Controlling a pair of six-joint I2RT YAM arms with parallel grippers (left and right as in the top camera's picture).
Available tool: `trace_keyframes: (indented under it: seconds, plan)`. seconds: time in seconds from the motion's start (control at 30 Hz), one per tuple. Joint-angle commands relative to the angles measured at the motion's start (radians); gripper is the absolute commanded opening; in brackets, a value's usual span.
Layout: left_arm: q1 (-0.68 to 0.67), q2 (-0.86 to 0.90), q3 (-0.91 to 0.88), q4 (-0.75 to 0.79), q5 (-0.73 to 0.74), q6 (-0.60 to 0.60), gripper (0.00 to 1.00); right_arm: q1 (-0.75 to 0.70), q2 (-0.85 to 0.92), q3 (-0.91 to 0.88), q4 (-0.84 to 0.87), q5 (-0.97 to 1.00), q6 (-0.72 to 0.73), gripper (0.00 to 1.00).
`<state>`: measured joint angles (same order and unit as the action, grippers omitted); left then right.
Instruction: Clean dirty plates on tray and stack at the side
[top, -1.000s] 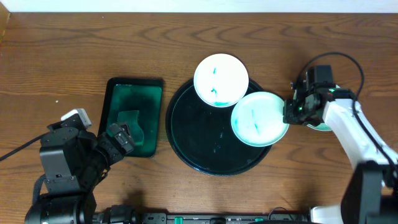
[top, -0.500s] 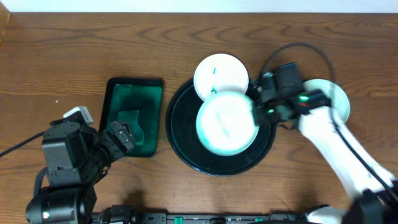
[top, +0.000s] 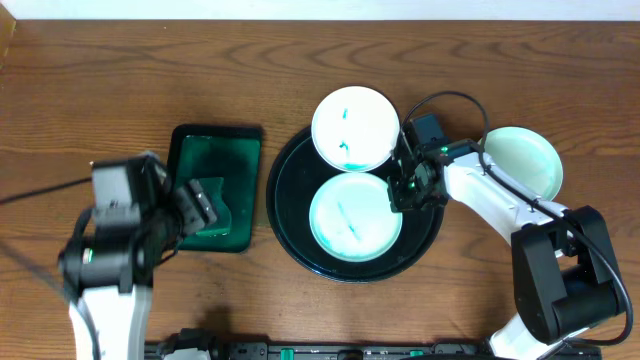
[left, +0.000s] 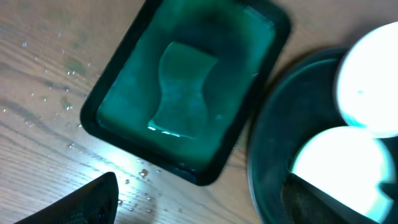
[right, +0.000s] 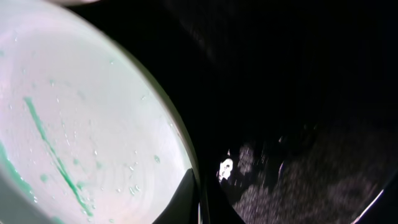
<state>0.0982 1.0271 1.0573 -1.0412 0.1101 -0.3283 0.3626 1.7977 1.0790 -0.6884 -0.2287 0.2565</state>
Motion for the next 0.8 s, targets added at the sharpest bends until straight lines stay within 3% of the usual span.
trace_keyframes:
  seconds: [0.0,0.2,0.37,0.47,0.57,0.6,0.77]
  plan:
    - [0.006,0.14,-0.018,0.021,-0.076,0.016,0.83,-0.007,0.015,0.003,0.039,0.016,0.025,0.01]
    - [0.006,0.412,-0.018,0.129,-0.076,-0.029,0.79,-0.006,0.015,0.003,0.049,0.053,0.027,0.01]
    - [0.004,0.626,-0.018,0.262,-0.05,-0.028,0.65,-0.003,0.015,0.003,0.049,0.053,0.027,0.01]
    - [-0.002,0.752,-0.018,0.321,-0.04,-0.029,0.4,-0.001,0.015,0.003,0.05,0.053,0.027,0.01]
    - [-0.002,0.808,-0.018,0.34,-0.039,-0.036,0.23,-0.001,0.015,0.003,0.05,0.053,0.027,0.01]
    - [-0.002,0.816,-0.018,0.34,-0.038,-0.036,0.08,-0.001,0.015,0.003,0.05,0.053,0.027,0.01]
    - [-0.001,0.786,-0.003,0.293,0.003,-0.036,0.07,-0.001,0.015,0.003,0.05,0.053,0.027,0.01]
